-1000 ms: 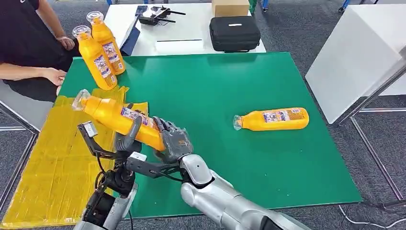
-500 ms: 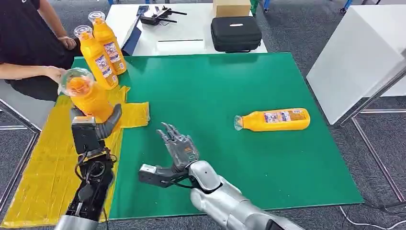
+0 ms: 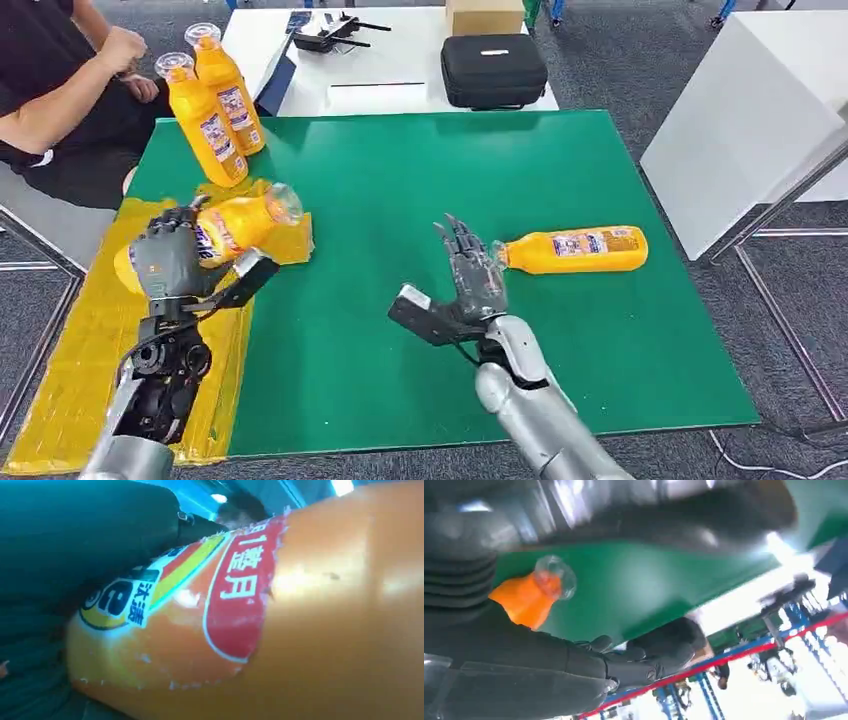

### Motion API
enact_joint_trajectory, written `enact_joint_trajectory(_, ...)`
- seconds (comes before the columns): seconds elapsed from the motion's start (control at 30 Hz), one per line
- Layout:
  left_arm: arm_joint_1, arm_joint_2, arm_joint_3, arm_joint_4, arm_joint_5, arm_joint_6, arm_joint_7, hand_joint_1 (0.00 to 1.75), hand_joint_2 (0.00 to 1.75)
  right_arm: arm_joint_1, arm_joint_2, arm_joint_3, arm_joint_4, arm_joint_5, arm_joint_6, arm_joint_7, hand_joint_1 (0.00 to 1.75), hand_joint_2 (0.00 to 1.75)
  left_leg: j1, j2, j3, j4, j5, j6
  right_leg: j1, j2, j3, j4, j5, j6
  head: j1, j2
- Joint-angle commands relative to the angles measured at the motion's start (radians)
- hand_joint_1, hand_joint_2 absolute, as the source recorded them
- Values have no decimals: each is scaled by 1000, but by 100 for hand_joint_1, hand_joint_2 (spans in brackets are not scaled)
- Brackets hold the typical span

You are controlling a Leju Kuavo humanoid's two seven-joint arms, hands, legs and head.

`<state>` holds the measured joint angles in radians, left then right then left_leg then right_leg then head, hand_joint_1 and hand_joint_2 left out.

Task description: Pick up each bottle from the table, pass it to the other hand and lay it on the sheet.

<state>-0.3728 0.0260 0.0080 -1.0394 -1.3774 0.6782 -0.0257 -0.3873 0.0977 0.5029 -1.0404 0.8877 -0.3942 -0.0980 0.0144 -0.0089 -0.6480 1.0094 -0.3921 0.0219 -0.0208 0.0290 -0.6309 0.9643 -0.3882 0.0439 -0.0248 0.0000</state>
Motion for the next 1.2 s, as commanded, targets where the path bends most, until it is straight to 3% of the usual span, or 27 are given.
enact_joint_trajectory(0.03, -194, 2, -75, 569, -34, -128, 26, 175, 175, 49, -147, -175, -239, -39, 53, -48, 0, 0, 0, -4, 4, 0, -1, 0, 0, -7, 5, 0, -2, -2, 0, 0)
enact_joint_trajectory(0.1, -194, -10, -66, 606, 10, -143, -20, 175, 175, 63, -180, -204, -249, -53, 57, -56, 0, 0, -1, -6, 9, 0, -3, 0, 0, -11, 10, 2, -6, -3, 0, 0)
enact_joint_trajectory(0.17, -185, -17, -70, 613, 28, -149, -55, 175, 175, 74, -202, -226, -247, -80, 64, -69, 0, 0, -1, -4, 5, -1, -1, 1, 0, -7, 5, 0, -2, -1, 0, 0)
enact_joint_trajectory(0.43, -193, -24, -61, 610, 85, -202, -100, 175, 175, 84, -220, -234, -230, -93, 82, -60, 0, 0, -2, -1, 5, -1, -1, 0, -1, -2, 5, 0, -1, -1, 0, 0)
enact_joint_trajectory(0.47, -194, -25, -57, 609, 97, -212, -104, 0, 175, 87, -223, -236, -228, -103, 86, -64, 0, 0, -2, -1, 7, 0, -1, 0, 0, -4, 7, 0, -2, -2, 0, 0)
enact_joint_trajectory(0.5, -198, -24, -51, 612, 114, -219, -92, 0, 0, 89, -227, -235, -223, -107, 89, -68, 0, 0, -2, -1, 5, -1, 0, 0, -1, -3, 5, 0, -1, -1, -1, 0)
enact_joint_trajectory(0.67, -181, -25, -37, 551, 208, -226, -164, 0, 0, 83, -255, -232, -231, -95, 138, -39, 0, 0, -2, 1, 8, 0, -1, 1, -1, -2, 8, 0, -1, -1, 0, 0)
enact_joint_trajectory(0.7, -176, -21, -42, 529, 228, -230, -159, 0, 0, 84, -280, -233, -225, -98, 203, -25, 0, 175, -2, 1, 9, 0, -2, 1, 0, -3, 9, 1, -2, -2, 0, 0)
enact_joint_trajectory(0.73, -169, -27, -18, 505, 291, -250, -200, 0, 0, 77, -304, -234, -203, -132, 274, -38, 0, 175, -2, 0, 7, 0, 0, 1, 0, -3, 7, 0, -1, -1, 0, 0)
enact_joint_trajectory(0.87, -103, -24, -11, 338, 471, -320, -265, 0, 0, 11, -395, -298, -61, -126, 318, -99, 0, 175, -2, -2, 8, 1, -1, 2, -1, -6, 10, 0, -2, -1, 0, 0)
enact_joint_trajectory(0.97, -84, -25, -10, 295, 513, -296, -284, 0, 0, 3, -410, -308, -48, -98, 313, -85, 0, 175, -3, -1, 6, 0, 0, 2, -3, -4, 8, 0, -1, -1, 0, 0)
enact_joint_trajectory(1.07, -12, -27, -15, 109, 679, -310, -341, 0, 0, -30, -502, -354, 54, -50, 294, -84, 0, 175, -3, 0, 7, 1, -1, 2, -2, -3, 9, 1, -1, -1, 0, 0)
enact_joint_trajectory(1.2, 76, -51, -12, -140, 909, -339, -361, 0, 0, -190, -574, -346, 321, 69, 254, -116, 0, 175, -4, -2, 3, 2, -1, 3, -3, -5, 5, 1, -1, 1, 0, 0)
